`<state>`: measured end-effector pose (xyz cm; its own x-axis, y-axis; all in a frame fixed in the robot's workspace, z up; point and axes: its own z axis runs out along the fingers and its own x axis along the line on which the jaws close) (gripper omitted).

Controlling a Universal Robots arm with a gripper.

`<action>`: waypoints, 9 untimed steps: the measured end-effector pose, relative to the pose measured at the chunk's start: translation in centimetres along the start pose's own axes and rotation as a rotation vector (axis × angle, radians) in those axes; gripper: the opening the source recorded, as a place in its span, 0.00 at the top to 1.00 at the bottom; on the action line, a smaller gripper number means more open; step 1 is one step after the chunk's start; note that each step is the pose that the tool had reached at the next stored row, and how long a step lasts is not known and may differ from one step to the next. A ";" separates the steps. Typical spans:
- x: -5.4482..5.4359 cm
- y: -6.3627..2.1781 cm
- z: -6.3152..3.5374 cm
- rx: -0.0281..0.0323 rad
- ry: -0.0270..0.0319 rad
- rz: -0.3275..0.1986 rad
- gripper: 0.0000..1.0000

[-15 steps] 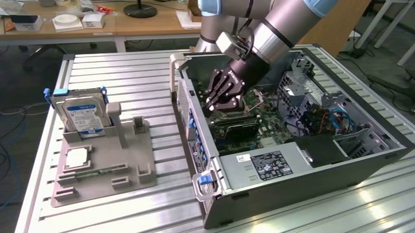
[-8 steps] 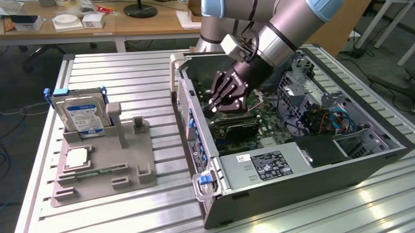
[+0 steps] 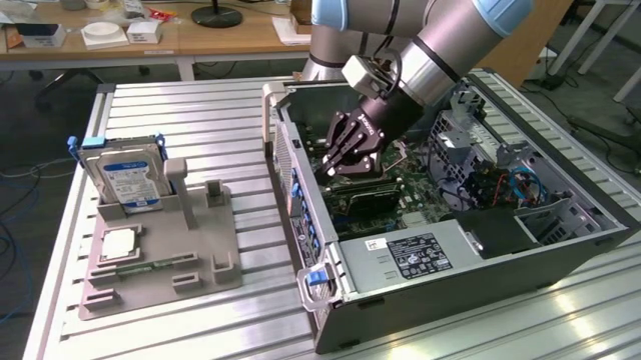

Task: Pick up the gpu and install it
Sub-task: 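Press down on the gpu until it lock into place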

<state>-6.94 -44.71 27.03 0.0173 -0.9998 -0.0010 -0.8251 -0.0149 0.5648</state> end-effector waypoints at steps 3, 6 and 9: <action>0.0 -0.05 0.14 -0.0052 -0.0001 0.000 0.90; 0.0 -0.13 0.33 -0.0126 -0.0004 0.000 0.90; 0.0 -0.35 0.64 -0.0191 0.0005 0.000 0.90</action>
<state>-7.02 -44.71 26.31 0.0175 -0.9998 -0.0005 -0.8142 -0.0146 0.5805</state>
